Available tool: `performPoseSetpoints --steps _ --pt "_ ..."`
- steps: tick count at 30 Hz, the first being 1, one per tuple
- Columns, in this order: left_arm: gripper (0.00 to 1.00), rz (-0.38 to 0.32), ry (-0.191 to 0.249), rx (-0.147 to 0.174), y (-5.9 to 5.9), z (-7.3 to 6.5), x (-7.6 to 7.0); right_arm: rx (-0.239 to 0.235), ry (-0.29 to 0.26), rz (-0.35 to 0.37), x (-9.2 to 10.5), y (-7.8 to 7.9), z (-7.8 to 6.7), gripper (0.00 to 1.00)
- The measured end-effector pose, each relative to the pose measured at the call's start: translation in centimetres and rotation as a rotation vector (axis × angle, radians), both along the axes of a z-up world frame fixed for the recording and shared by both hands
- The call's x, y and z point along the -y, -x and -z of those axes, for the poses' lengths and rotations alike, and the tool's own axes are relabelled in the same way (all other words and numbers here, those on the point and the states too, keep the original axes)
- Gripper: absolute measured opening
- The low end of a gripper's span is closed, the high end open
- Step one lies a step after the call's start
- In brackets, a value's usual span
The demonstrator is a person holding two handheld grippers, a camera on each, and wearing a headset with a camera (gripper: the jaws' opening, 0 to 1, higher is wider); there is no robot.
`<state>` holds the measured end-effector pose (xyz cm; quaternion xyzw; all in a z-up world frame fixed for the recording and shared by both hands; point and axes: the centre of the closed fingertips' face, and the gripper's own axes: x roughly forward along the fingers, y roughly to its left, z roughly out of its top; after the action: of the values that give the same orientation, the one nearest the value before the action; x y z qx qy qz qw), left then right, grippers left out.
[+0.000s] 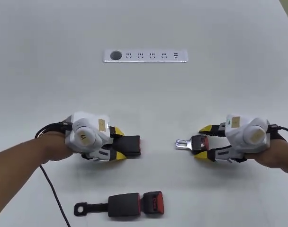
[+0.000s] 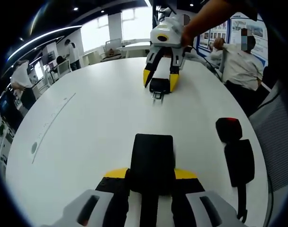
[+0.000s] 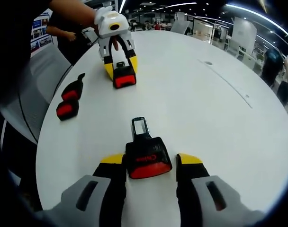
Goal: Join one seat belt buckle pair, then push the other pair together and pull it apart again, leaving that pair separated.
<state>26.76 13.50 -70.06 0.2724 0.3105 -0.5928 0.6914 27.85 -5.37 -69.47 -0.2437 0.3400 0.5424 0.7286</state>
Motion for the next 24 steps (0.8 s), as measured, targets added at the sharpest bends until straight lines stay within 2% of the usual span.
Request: performPoseSetpoints --steps 5,15,19,24 --pt "0.34 0.018 -0.004 0.003 -0.03 -0.07 0.24 0.002 0.029 -0.027 0.16 0.26 -0.12 0.35" --pt "0.34 0.027 -0.029 -0.016 -0.21 -0.31 0.29 -0.03 0.134 -0.079 0.28 0.07 -0.05 0.34" --pt "0.34 0.028 -0.034 -0.018 -0.14 -0.46 0.24 -0.042 0.186 -0.083 0.12 0.1 0.17 0.34" --pt "0.34 0.026 -0.033 -0.019 -0.06 -0.71 0.25 -0.05 0.207 -0.07 0.02 0.14 0.23 0.34"
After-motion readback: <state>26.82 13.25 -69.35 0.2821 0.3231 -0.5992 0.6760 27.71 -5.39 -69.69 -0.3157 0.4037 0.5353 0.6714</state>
